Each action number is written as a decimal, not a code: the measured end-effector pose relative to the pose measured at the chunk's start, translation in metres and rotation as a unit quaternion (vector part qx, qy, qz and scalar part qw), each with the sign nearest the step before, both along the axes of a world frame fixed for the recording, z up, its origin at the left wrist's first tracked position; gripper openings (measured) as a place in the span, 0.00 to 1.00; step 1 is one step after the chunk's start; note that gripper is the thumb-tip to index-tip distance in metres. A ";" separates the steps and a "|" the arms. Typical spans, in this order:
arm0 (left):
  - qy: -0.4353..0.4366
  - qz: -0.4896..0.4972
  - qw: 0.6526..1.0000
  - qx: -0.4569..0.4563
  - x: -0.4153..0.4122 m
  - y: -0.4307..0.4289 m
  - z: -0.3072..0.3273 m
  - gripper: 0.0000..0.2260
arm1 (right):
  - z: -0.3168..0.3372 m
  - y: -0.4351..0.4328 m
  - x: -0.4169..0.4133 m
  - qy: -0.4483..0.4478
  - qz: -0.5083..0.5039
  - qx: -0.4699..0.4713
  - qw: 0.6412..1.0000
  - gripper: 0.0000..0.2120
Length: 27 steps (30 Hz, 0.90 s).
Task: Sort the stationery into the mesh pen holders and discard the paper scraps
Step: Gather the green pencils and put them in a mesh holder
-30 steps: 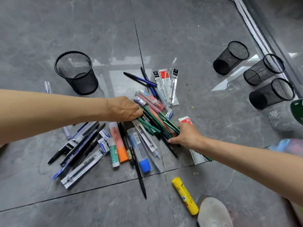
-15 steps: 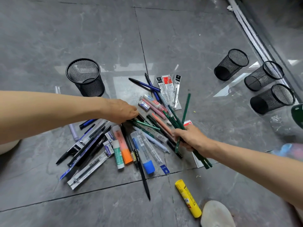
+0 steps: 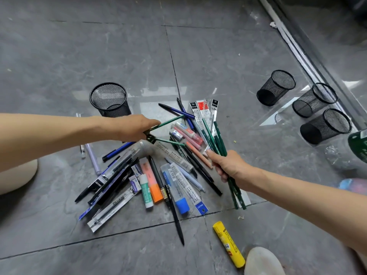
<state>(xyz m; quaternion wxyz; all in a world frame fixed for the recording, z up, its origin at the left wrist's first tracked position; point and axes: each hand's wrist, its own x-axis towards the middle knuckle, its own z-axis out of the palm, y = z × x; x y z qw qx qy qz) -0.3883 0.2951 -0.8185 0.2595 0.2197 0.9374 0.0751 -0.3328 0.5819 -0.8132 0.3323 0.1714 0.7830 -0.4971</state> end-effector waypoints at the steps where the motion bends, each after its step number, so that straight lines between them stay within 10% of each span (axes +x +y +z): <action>1: -0.025 0.044 0.998 0.027 0.003 -0.002 0.003 0.21 | 0.000 -0.002 -0.001 0.000 -0.006 -0.021 1.000 0.16; 6: -0.141 0.211 0.957 0.142 0.026 -0.005 0.013 0.14 | 0.007 -0.021 -0.006 -0.052 -0.041 -0.156 0.985 0.04; 16: -0.322 0.442 0.746 0.379 0.081 0.030 0.037 0.11 | 0.017 -0.086 -0.004 -0.097 -0.032 -0.223 0.969 0.14; 27: -0.334 0.430 0.716 0.436 0.093 0.026 0.040 0.03 | 0.018 -0.126 -0.011 -0.011 -0.002 -0.091 0.996 0.12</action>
